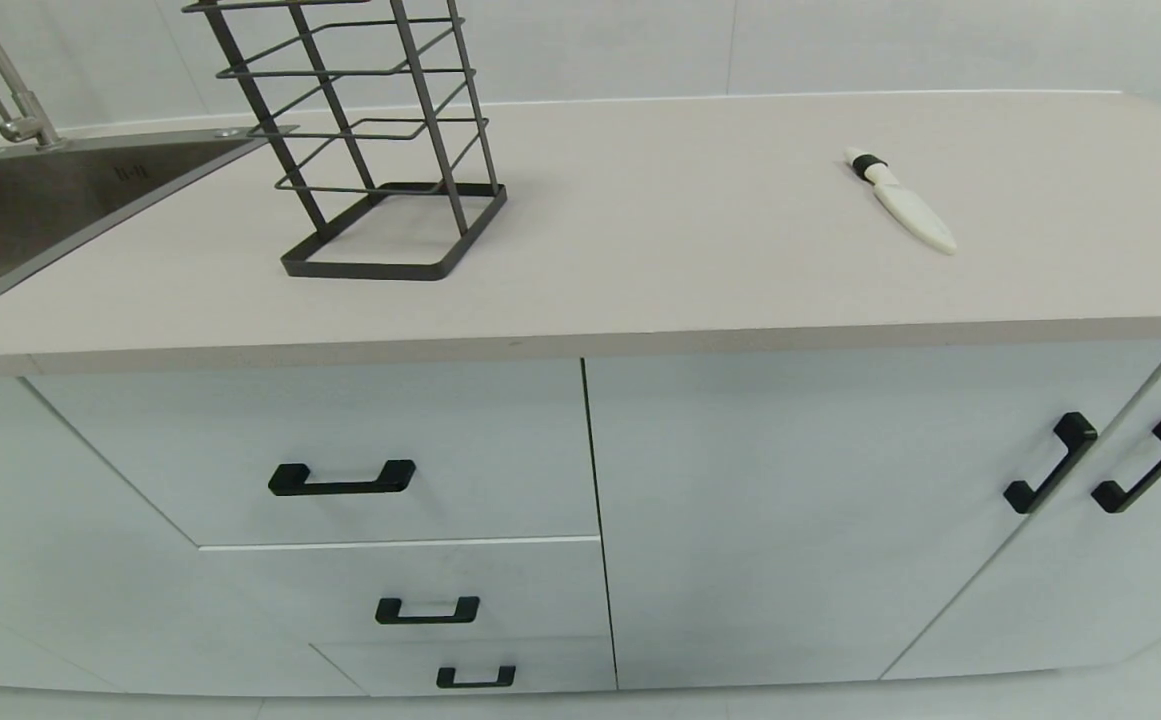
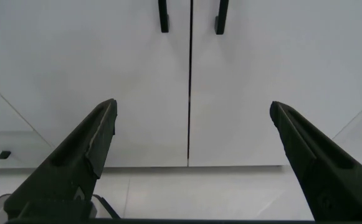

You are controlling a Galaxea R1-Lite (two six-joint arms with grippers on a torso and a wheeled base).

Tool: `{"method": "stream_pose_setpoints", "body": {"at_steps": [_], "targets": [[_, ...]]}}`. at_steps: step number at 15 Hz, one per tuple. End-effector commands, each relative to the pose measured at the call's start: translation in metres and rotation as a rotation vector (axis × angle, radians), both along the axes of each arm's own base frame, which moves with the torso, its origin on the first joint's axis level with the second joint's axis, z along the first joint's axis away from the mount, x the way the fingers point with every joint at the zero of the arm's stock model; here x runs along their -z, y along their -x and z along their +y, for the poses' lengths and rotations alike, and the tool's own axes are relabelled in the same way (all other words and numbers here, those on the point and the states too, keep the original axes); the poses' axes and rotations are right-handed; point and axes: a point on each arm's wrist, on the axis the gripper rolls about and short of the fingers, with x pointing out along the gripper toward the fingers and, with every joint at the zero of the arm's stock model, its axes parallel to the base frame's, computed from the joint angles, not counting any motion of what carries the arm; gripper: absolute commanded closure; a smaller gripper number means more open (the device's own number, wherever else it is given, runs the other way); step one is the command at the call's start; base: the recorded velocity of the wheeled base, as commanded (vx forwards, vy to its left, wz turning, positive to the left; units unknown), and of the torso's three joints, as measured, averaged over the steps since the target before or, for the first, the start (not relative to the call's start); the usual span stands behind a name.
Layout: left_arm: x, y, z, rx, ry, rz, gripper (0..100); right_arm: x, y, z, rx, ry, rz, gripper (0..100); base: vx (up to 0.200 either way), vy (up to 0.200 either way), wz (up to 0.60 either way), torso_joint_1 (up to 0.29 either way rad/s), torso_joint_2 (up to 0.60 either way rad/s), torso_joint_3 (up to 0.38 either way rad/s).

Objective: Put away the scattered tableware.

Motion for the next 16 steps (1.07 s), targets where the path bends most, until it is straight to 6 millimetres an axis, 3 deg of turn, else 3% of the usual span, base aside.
{"method": "stream_pose_setpoints", "body": {"at_steps": [1, 4, 6, 16], "targets": [[-0.0001, -0.0001, 0.0000, -0.001, 0.000, 0.001, 0, -0.0001, -0.0001, 0.0000, 0.000, 0.000, 0.001, 0, 0.000, 0.000, 0.00, 0.000, 0.00, 0.000], [-0.0001, -0.0001, 0.0000, -0.001, 0.000, 0.001, 0, -0.0001, -0.0001, 0.0000, 0.000, 0.005, 0.001, 0, 0.000, 0.000, 0.00, 0.000, 0.00, 0.000], [-0.0001, -0.0001, 0.0000, -0.001, 0.000, 0.001, 0, -0.0001, -0.0001, 0.0000, 0.000, 0.003, 0.001, 0, 0.000, 0.000, 0.60, 0.000, 0.00, 0.005], [-0.0001, -0.0001, 0.0001, -0.004, 0.002, 0.001, 0, 0.0000, 0.0000, 0.0000, 0.000, 0.008, 0.000, 0, 0.000, 0.000, 0.00, 0.000, 0.00, 0.000]]}}
